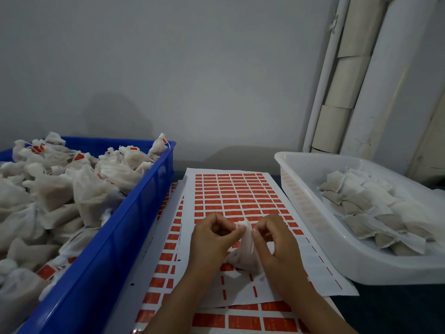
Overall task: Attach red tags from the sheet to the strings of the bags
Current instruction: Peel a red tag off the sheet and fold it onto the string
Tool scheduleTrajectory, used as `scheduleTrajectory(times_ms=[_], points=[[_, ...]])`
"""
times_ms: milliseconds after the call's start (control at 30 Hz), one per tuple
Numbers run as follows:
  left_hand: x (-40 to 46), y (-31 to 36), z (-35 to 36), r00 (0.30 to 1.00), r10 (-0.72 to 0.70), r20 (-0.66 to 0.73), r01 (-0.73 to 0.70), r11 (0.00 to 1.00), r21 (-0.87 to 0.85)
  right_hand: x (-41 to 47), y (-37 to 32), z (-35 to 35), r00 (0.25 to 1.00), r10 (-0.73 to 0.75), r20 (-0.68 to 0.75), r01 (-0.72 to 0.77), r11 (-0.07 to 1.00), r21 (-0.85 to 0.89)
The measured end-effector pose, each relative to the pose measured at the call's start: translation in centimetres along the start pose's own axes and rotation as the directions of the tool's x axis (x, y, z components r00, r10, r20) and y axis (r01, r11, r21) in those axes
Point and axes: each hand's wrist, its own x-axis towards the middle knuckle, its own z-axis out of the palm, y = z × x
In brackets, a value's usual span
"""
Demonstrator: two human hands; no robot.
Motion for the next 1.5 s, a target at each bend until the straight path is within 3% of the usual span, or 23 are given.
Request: scheduleTrajectory(times_ms=[200, 367, 633, 967, 1200, 1500], points=[[-0.2, 0.5, 0.0, 0.993, -0.049, 0.109, 0.065, 0.988, -0.141, -0.1, -0.3, 0.2, 0.996, 0.09, 0.017, -0.092, 0.988, 0.124], [-0.4, 0.8, -0.2, 0.985, -0.017, 0.169, 0.04, 0.99, -0.137, -0.1, -0.3, 0.0, 0.987, 0.151, 0.056, -0.16, 0.959, 0.233], [-0.8, 0.8, 0.0, 0.961, 0.256, 0.109, -0.262, 0.964, 0.049, 0.0, 0.1, 0.3, 0.977, 0.184, 0.106, -0.208, 0.928, 0.309], [-1.0, 1.0, 0.2, 0.84, 0.537, 0.08, -0.538, 0.806, 0.245, 0.1, -0.2, 0.2, 0.978, 0.165, 0.127, -0.202, 0.901, 0.383], [-1.1, 0.9, 0.3, 0.874, 0.48, 0.08, -0.485, 0.846, 0.223, 0.1, -0.4, 0.1, 0.986, 0.13, 0.101, -0.16, 0.904, 0.396], [-0.8, 0.3, 0.3, 0.966, 0.243, 0.092, -0.251, 0.963, 0.095, 0.2, -0.7, -0.1, 0.978, 0.18, 0.109, -0.21, 0.854, 0.475]])
